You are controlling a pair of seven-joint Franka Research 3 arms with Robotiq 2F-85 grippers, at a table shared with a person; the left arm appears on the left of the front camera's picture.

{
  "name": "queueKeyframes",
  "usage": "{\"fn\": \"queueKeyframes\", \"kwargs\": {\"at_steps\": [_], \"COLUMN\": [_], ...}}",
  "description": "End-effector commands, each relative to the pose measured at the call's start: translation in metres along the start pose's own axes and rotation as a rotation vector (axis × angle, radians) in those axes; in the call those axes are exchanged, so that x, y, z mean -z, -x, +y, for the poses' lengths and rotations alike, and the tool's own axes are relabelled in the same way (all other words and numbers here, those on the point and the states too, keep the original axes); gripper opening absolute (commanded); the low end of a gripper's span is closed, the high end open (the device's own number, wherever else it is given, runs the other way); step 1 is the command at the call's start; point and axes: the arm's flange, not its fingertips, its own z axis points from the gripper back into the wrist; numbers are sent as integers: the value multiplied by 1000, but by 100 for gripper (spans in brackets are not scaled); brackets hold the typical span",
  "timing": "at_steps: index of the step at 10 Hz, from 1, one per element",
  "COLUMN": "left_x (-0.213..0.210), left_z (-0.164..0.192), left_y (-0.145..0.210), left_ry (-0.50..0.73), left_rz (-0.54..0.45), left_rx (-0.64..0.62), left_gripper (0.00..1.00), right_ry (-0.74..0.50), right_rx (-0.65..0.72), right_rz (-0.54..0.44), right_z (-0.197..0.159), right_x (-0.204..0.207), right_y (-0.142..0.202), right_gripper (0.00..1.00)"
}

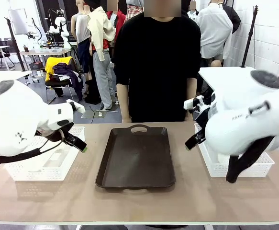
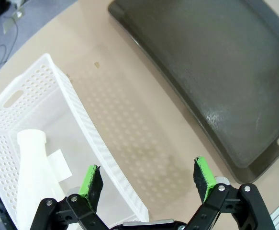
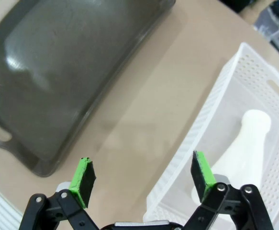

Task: Prepare the laboratory tools.
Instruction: Pick up the Big flask that the person points to.

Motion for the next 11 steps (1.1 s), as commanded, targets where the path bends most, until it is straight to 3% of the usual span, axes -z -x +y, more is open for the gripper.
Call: {"fn": "queueKeyframes", "kwargs": {"at_steps": [1, 7, 11], "left_x": [-44, -94, -112], "left_z": [39, 117, 136], "left_y": [17, 67, 86], "left_ry": [137, 571, 587], "left_rz": [-63, -216, -247], "left_rx": [-85, -232, -247], "left_gripper": [100, 100, 100], "right_ry": [-77, -333, -384], "right_rx": [36, 278, 326], "right_rz": [-50, -154, -175], "right_z": [-37, -99, -112], "right_x": [-58, -110, -115], "right_y": [16, 62, 87], "right_gripper": [100, 100, 100]}}
